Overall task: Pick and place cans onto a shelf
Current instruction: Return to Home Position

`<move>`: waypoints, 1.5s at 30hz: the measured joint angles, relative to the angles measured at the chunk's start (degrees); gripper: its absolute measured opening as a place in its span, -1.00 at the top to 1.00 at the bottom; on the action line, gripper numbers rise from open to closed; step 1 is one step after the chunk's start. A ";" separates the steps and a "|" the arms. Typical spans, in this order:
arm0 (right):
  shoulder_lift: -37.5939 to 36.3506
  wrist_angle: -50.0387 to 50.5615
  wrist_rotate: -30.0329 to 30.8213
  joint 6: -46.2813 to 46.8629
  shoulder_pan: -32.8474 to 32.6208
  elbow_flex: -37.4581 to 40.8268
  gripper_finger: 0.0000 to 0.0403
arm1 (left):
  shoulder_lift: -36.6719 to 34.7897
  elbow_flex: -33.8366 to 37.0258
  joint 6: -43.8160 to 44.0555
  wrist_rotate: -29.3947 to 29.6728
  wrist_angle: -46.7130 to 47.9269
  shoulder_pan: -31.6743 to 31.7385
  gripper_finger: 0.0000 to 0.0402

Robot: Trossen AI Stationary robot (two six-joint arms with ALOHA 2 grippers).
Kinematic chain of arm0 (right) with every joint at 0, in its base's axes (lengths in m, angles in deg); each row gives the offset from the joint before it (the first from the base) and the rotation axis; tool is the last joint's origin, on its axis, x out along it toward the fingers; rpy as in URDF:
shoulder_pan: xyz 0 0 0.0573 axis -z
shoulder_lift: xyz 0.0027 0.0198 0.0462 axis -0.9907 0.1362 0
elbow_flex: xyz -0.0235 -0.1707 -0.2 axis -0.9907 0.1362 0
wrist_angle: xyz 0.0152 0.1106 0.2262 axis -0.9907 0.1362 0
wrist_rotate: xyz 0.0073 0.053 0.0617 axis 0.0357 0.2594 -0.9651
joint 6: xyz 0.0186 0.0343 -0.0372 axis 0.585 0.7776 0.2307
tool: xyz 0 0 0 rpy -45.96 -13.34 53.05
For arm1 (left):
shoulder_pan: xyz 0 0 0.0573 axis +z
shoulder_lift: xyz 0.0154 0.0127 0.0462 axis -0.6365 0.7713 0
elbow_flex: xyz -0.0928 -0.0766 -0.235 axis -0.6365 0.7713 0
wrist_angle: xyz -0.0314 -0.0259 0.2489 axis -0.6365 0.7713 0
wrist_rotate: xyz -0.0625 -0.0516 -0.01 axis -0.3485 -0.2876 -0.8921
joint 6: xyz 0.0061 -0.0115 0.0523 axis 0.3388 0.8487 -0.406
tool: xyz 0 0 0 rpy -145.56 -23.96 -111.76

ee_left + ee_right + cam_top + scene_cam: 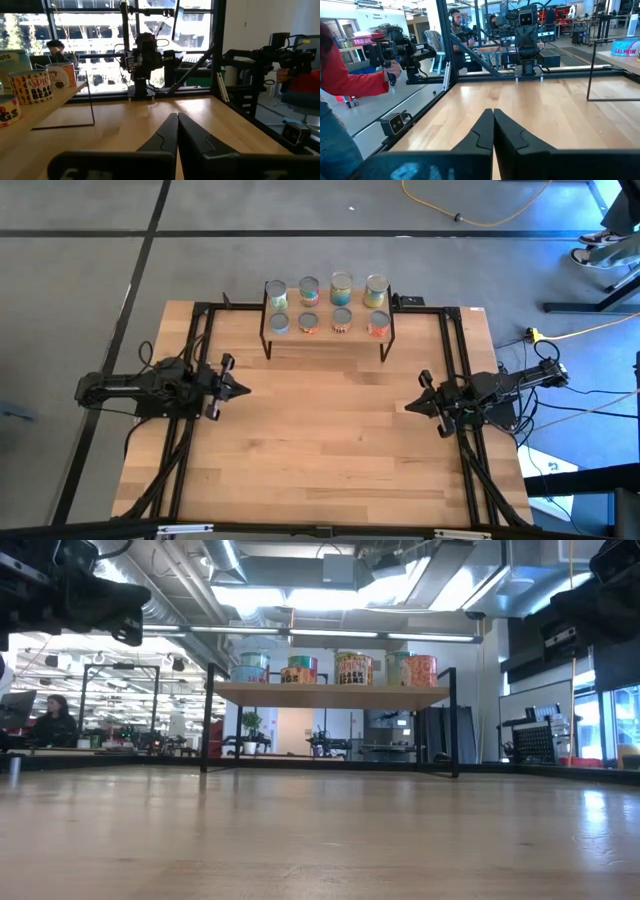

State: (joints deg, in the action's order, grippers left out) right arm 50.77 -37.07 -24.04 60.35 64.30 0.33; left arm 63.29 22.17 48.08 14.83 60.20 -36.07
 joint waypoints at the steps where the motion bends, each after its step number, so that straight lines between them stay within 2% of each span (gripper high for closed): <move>1: 0.00 0.02 0.00 -0.09 0.02 0.00 0.97 | -0.07 0.01 -0.02 0.12 -0.07 0.01 1.00; 7: 0.00 0.01 0.01 -0.10 0.01 0.00 0.97 | -0.05 0.02 0.82 0.12 0.50 0.01 1.00; 11: -0.02 0.00 0.15 -1.58 0.00 0.00 0.95 | 0.00 0.02 1.74 0.16 4.67 0.00 1.00; 15: -0.02 -0.02 0.17 -1.44 0.01 0.00 0.92 | -0.01 0.02 1.36 1.68 4.74 0.01 1.00; 45: -0.02 -0.04 0.17 -1.38 0.00 -0.02 0.90 | -0.01 0.04 1.29 1.74 4.81 -0.02 1.00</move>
State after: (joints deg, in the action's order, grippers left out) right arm 50.75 -37.11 -23.86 58.97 64.31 0.31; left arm 63.29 22.21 49.37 16.56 65.01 -36.09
